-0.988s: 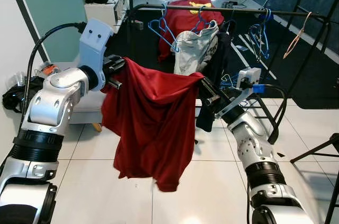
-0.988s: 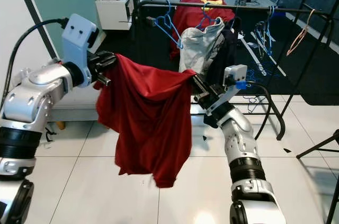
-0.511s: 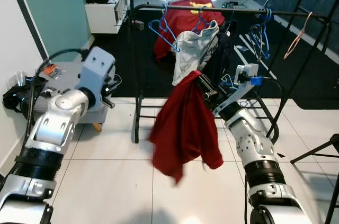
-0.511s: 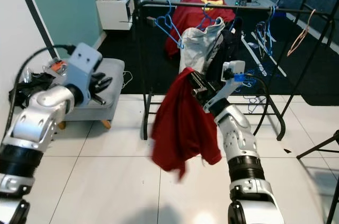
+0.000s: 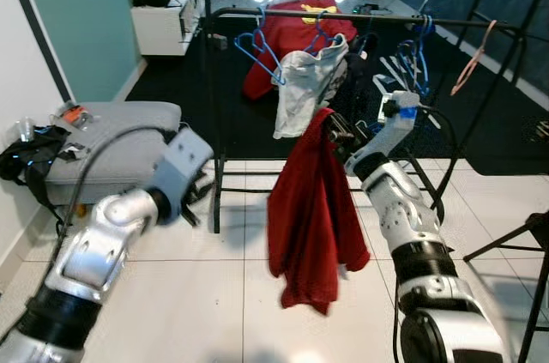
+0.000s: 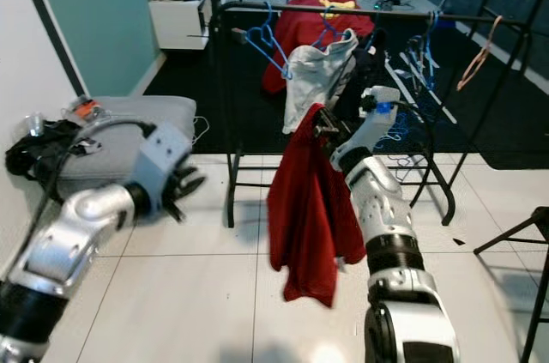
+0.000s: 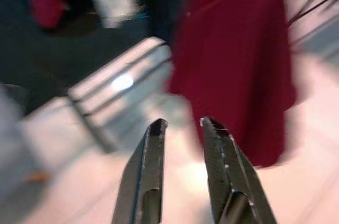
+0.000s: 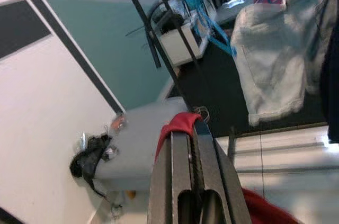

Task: Hang hanger

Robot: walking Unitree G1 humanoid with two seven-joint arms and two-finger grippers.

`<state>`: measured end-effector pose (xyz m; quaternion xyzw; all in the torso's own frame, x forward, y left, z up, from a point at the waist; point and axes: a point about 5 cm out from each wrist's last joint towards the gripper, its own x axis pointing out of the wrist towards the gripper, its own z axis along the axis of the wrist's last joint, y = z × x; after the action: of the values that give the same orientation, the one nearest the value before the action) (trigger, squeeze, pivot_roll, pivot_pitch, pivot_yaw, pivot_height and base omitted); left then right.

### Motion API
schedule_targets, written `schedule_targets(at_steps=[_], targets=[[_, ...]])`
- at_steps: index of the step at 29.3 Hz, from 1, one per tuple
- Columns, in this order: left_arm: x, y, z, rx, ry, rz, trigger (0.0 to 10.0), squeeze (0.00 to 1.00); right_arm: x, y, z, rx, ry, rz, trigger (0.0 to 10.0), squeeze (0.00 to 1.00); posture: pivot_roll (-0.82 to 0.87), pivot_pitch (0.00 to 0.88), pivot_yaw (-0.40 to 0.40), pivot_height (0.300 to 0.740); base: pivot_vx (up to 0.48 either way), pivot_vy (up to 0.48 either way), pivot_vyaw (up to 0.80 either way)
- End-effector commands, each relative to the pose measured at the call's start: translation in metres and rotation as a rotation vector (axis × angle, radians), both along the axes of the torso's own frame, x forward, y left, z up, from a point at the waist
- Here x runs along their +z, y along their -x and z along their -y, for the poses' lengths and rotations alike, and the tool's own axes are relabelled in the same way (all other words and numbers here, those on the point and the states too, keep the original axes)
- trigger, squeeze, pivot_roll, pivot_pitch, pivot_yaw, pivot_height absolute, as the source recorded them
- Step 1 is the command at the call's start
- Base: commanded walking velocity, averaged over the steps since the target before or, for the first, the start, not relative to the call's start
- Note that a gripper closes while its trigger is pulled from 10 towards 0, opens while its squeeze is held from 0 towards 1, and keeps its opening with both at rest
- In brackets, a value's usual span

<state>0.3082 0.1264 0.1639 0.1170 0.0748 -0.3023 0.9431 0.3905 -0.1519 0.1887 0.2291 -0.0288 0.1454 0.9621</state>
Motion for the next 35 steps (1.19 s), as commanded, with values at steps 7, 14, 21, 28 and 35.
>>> schedule_targets(at_steps=[7, 14, 21, 28, 35], targets=[[-0.011, -0.004, 0.024, 0.062, 0.101, -0.083, 10.0, 1.00, 0.002, -0.007, -0.024, 0.049, 0.020, -0.065, 0.0, 0.00, -0.06, 0.005, -0.068, 0.740, 0.000, 0.000, 0.00], [-0.031, -0.015, 0.044, 0.141, 0.133, -0.152, 10.0, 1.00, 0.012, -0.011, -0.047, 0.112, -0.043, -0.088, 0.0, 0.00, -0.08, 0.015, -0.072, 0.740, 0.000, 0.000, 0.00], [-0.043, -0.023, 0.046, 0.196, 0.149, -0.171, 10.0, 0.22, 0.021, -0.011, -0.055, 0.144, -0.113, -0.096, 0.0, 0.00, -0.09, 0.017, -0.067, 0.740, 0.000, 0.000, 0.00], [-0.050, -0.033, 0.034, 0.329, 0.198, -0.133, 10.0, 0.00, 0.035, -0.008, -0.069, 0.217, -0.179, -0.091, 0.0, 0.00, -0.08, 0.019, -0.067, 0.740, 0.000, 0.000, 0.00], [-0.047, -0.033, 0.040, 0.292, 0.406, -0.130, 10.0, 0.00, 0.040, -0.004, -0.079, 0.270, -0.196, -0.091, 0.0, 0.00, -0.08, 0.020, -0.066, 0.740, 0.000, 0.000, 0.00]])
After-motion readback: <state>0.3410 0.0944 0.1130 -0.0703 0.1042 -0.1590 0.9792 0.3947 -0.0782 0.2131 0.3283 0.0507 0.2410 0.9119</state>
